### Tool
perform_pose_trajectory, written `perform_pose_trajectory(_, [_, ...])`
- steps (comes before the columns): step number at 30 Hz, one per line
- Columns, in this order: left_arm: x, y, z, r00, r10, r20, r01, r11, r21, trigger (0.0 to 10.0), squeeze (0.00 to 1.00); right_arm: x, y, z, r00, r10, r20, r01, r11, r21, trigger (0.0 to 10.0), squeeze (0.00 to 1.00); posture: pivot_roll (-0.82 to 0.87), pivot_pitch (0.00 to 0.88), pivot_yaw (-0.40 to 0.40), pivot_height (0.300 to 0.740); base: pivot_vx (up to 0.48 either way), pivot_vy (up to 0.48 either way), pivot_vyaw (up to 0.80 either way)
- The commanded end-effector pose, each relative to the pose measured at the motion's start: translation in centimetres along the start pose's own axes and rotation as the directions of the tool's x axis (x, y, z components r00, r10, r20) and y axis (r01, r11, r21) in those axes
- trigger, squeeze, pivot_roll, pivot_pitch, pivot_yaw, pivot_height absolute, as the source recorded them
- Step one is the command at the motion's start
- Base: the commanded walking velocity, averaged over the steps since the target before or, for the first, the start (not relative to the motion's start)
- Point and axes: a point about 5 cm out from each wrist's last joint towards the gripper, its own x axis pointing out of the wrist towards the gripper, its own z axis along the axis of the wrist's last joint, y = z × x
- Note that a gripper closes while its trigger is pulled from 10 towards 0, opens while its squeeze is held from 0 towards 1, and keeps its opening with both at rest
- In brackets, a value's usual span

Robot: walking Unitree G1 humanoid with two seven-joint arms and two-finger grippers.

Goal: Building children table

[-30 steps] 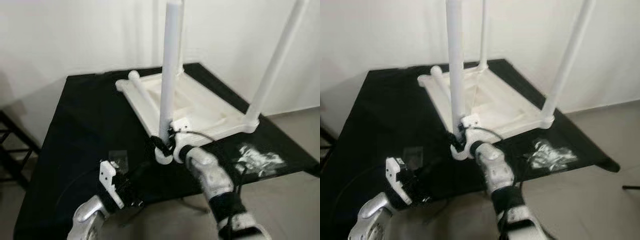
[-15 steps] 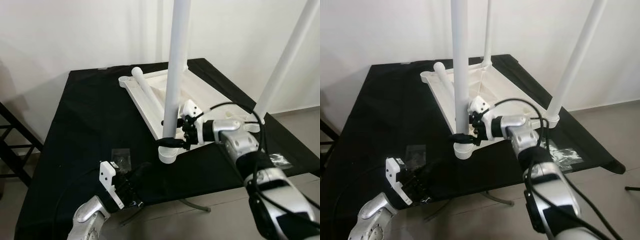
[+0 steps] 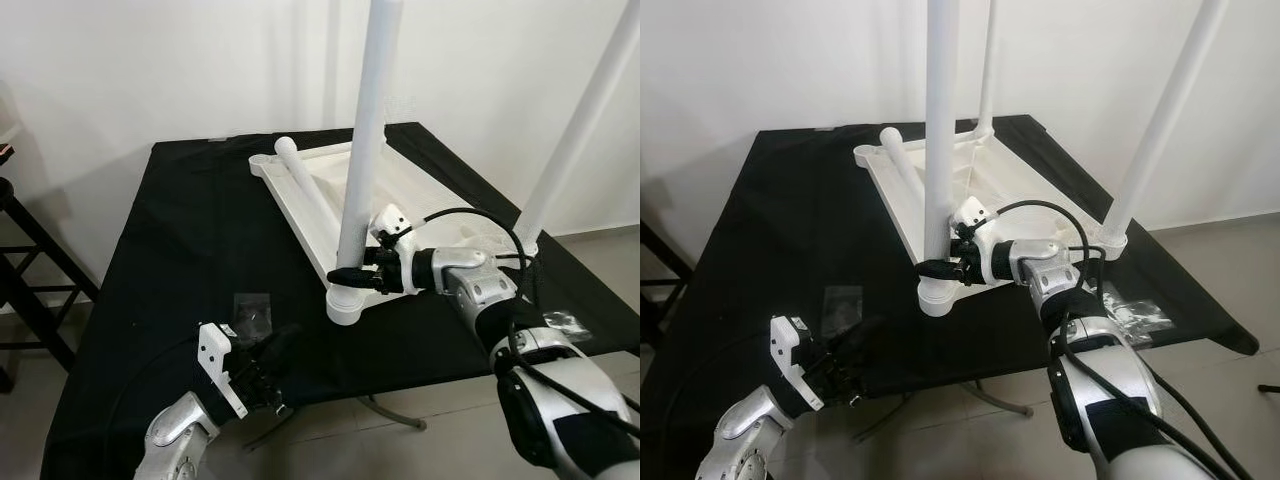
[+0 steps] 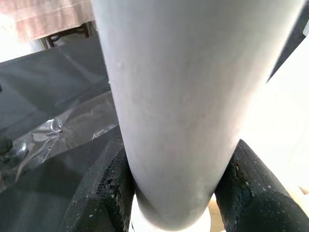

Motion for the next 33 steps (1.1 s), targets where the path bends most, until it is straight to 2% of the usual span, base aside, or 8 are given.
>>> perform_pose_trajectory(1, [-0.2, -0.1, -0.1, 1.0, 0.004, -0.002, -0.004, 1.0, 0.006, 10.0, 0.0, -0.5, -0.1, -1.6, 0.999, -0.024, -0.041, 0.026, 0.999, 0.047, 0.0, 0.0, 0.06, 0.0, -0.025, 0.74, 0.0, 0.0, 0.0])
perform_pose_trajectory(16, [-0.7, 0.2, 0.1, 1.0, -0.017, -0.017, 0.016, 1.0, -0.012, 10.0, 0.0, 4.8, 10.1, -7.0, 0.864, -0.501, -0.046, 0.502, 0.852, 0.148, 0.0, 0.0, 0.0, 0.0, 0.005, 0.74, 0.0, 0.0, 0.0])
perform_pose_trajectory(24, [-0.7, 0.2, 0.1, 1.0, -0.004, -0.009, 0.004, 1.0, -0.011, 10.0, 0.0, 4.7, 7.3, -6.5, 0.806, -0.587, -0.076, 0.591, 0.792, 0.153, 0.0, 0.0, 0.02, 0.0, -0.007, 0.74, 0.0, 0.0, 0.0])
perform_pose_trajectory(26, [-0.7, 0.2, 0.2, 1.0, -0.001, -0.008, 0.001, 1.0, -0.01, 10.0, 0.0, 4.7, 7.5, -6.1, 0.792, -0.606, -0.081, 0.61, 0.777, 0.155, 1.6, 0.0, 0.02, 0.0, -0.007, 0.74, 0.0, 0.0, 0.0])
perform_pose_trajectory(27, [-0.7, 0.2, 0.1, 1.0, -0.008, -0.012, 0.007, 1.0, -0.014, 10.0, 0.0, 4.8, 7.2, -4.5, 0.8, -0.599, -0.021, 0.593, 0.786, 0.177, 10.0, 0.0, 0.02, 0.0, -0.003, 0.74, 0.0, 0.0, 0.0])
perform_pose_trajectory(30, [-0.6, 0.1, 0.1, 1.0, -0.015, -0.015, 0.015, 1.0, -0.019, 10.0, 0.0, 4.7, 7.1, -3.1, 0.81, -0.585, 0.034, 0.57, 0.8, 0.187, 10.0, 0.0, 0.02, 0.0, -0.003, 0.74, 0.0, 0.0, 0.0])
perform_pose_trajectory(31, [-0.6, 0.1, 0.0, 1.0, -0.017, -0.016, 0.017, 1.0, -0.02, 10.0, 0.0, 4.4, 6.4, -1.8, 0.833, -0.546, 0.094, 0.53, 0.835, 0.152, 10.0, 1.0, 0.02, 0.0, -0.004, 0.74, 0.0, 0.0, 0.0])
perform_pose_trajectory(33, [-0.5, 0.1, 0.0, 1.0, -0.018, -0.016, 0.018, 1.0, -0.021, 10.0, 0.0, 4.3, 6.1, -0.6, 0.87, -0.471, 0.143, 0.454, 0.88, 0.138, 10.0, 1.0, 0.02, 0.0, -0.007, 0.74, 0.0, 0.0, 0.0])
